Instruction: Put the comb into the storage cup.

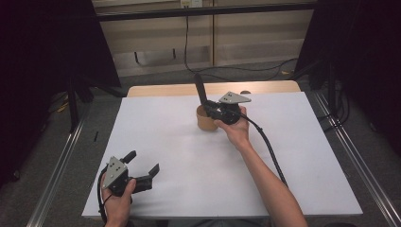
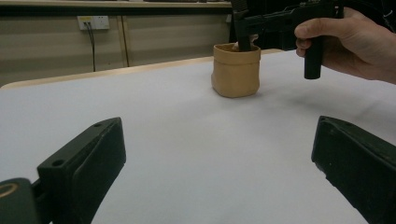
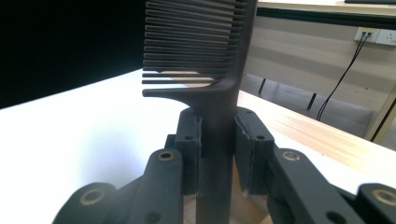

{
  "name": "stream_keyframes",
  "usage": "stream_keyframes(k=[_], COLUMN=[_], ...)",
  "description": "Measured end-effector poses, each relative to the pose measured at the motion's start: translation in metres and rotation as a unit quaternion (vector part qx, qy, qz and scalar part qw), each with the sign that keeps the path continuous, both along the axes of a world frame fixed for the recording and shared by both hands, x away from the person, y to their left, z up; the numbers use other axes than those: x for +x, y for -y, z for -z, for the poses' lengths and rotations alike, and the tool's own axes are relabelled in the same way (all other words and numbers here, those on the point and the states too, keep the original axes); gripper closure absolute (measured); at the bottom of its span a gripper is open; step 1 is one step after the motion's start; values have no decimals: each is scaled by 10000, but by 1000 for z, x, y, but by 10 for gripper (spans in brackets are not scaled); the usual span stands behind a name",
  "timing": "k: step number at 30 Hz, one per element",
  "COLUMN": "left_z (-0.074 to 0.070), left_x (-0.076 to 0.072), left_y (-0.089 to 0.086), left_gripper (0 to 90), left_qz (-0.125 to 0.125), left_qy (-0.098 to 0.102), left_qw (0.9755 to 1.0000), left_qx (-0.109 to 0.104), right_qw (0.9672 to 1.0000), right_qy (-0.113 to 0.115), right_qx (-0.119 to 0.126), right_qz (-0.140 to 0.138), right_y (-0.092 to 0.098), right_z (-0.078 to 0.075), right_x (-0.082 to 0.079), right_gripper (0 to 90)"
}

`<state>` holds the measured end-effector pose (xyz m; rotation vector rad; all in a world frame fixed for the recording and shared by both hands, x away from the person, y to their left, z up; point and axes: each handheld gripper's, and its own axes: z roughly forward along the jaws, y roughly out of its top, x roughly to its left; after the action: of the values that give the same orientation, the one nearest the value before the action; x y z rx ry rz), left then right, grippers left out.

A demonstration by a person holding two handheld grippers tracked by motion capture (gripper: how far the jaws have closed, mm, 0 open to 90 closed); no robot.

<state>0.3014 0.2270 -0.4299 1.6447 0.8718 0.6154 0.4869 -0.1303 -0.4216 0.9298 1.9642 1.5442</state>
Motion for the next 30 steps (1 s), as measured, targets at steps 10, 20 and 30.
stream_keyframes(k=[10,20,30], left_z=[0,0,-1], left_x=[0,0,0], left_y=[1,1,0], left_gripper=[31,31,31], left_qz=[20,34,42], left_qy=[-17,-1,8], left_qw=[10000,10000,10000], left_qx=[-16,2,8], right_qw=[9999,9997,9997], right_qy=[-117,-187,-224], right_qx=[-107,-118,-100], right_qz=[17,37,76], right_y=[2,2,1], right_z=[3,4,5], right_x=[-3,-5,-7], right_gripper=[723,715,641])
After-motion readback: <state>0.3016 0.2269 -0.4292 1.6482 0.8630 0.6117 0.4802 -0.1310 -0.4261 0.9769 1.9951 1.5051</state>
